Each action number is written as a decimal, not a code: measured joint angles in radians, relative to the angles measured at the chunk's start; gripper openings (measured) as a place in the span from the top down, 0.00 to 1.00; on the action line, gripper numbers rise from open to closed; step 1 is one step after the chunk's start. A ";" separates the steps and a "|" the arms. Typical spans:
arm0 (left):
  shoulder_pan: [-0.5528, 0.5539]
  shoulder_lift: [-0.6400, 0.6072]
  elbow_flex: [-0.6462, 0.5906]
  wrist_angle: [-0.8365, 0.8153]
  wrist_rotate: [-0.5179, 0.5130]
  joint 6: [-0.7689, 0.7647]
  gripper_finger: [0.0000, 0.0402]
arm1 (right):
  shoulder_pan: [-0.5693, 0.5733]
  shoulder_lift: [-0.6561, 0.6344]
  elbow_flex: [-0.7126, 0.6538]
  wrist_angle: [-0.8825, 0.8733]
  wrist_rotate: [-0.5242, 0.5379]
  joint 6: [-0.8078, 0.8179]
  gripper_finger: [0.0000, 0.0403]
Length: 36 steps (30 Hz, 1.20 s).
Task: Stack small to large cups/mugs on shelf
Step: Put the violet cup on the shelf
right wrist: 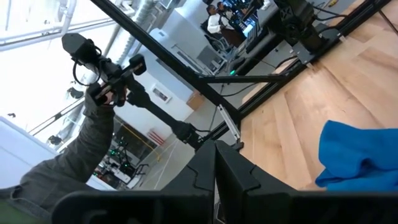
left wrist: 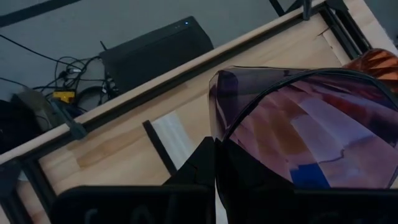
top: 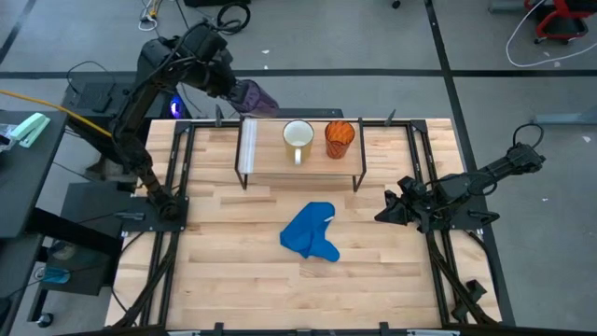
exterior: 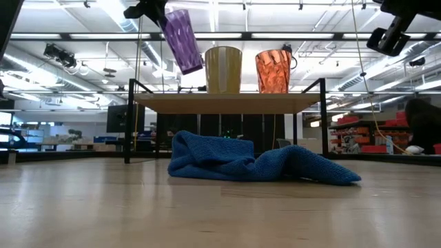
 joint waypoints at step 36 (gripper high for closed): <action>-0.023 -0.147 -0.342 0.000 0.068 0.194 0.97 | 0.000 0.000 0.000 0.000 0.034 0.067 0.96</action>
